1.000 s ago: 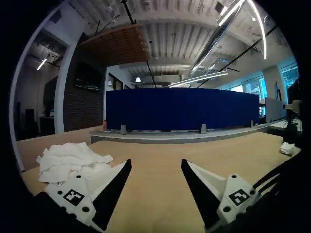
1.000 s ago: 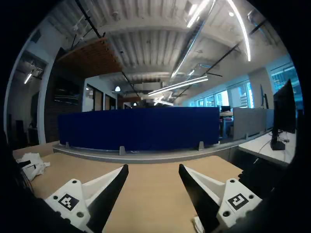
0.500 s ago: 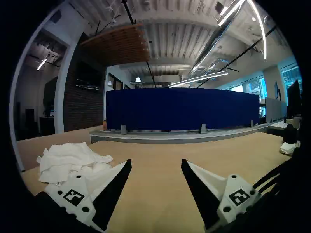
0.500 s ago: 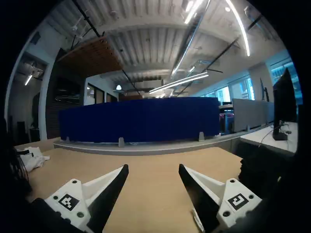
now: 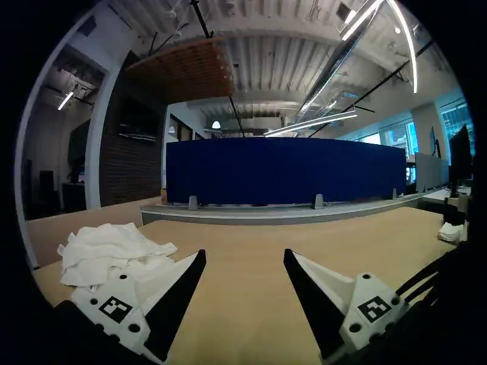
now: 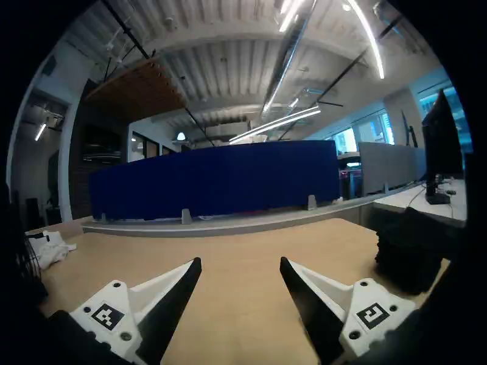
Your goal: Fold towel
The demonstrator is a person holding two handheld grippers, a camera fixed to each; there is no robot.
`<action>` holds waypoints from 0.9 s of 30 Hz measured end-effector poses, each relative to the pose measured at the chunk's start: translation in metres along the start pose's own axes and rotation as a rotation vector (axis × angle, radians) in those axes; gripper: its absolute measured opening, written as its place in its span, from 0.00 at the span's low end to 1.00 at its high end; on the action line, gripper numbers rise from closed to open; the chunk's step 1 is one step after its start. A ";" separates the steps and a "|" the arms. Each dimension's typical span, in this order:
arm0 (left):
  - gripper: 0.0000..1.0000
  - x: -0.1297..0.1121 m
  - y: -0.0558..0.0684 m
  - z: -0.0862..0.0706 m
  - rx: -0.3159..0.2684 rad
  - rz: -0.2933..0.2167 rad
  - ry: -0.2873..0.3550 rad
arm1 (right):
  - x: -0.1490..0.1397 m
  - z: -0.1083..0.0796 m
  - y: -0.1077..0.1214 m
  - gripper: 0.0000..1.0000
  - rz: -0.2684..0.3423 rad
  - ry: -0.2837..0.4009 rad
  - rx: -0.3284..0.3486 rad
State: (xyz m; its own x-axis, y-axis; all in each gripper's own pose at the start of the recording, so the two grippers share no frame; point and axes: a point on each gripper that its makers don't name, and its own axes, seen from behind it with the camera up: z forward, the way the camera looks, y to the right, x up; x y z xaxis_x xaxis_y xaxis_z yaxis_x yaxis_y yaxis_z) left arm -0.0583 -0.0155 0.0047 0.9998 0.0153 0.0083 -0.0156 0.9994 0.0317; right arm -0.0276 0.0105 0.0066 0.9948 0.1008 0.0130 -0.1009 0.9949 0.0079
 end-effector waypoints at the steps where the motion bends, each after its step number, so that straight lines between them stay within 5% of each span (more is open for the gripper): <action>1: 0.95 0.000 0.000 0.000 0.000 0.000 0.000 | -0.001 -0.001 0.000 1.00 0.000 0.000 0.000; 27: 0.95 0.000 0.001 0.001 0.000 0.000 0.000 | -0.006 -0.002 -0.011 1.00 -0.063 0.013 0.007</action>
State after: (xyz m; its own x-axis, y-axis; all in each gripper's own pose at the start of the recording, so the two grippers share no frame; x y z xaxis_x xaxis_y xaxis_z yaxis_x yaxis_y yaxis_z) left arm -0.0584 -0.0143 0.0058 0.9999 0.0152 0.0082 -0.0154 0.9994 0.0317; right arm -0.0322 -0.0006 0.0040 0.9993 0.0377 -0.0010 -0.0376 0.9992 0.0157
